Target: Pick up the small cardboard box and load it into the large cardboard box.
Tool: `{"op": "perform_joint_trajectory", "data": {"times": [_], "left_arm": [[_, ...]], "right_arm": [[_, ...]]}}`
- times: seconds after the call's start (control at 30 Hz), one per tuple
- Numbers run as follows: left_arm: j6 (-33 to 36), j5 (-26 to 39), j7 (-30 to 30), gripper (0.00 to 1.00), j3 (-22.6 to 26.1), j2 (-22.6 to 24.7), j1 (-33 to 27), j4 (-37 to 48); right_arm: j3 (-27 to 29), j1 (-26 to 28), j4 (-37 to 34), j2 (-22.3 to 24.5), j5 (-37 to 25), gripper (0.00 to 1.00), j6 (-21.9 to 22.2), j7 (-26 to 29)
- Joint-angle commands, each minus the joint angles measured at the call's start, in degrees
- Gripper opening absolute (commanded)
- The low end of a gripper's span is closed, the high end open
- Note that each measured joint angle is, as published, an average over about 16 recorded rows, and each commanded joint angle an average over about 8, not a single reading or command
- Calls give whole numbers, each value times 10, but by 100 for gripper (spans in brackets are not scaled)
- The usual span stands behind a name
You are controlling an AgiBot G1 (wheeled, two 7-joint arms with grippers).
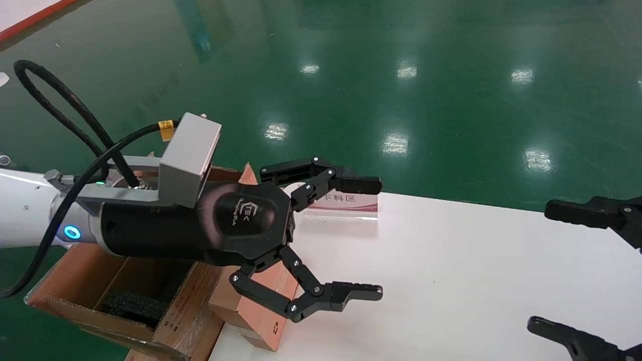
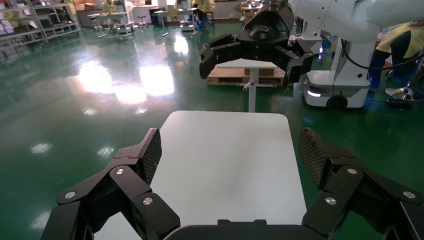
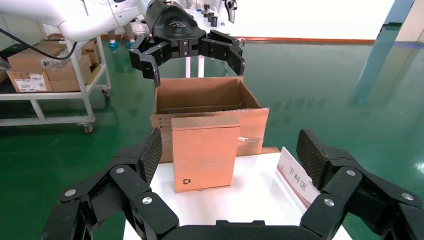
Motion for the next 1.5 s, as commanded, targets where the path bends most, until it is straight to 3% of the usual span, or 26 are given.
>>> {"op": "perform_joint_trajectory", "data": {"times": [0.03, 0.5, 0.87, 1.2, 1.5], "left_arm": [[0, 0, 0, 100, 0, 0, 0, 0], [-7, 19, -9, 100, 6, -6, -4, -5], [-8, 156, -88, 100, 65, -19, -89, -30], [45, 337, -226, 100, 187, 21, -255, -33], [53, 380, -357, 100, 333, 31, -385, -32]], "right_arm": [[0, 0, 0, 0, 0, 100, 0, 0], [0, 0, 0, 0, 0, 100, 0, 0], [-1, 0, -1, 0, 0, 100, 0, 0], [-1, 1, -1, 0, 1, 100, 0, -1], [-2, 1, -1, 0, 1, 100, 0, -1]]}}
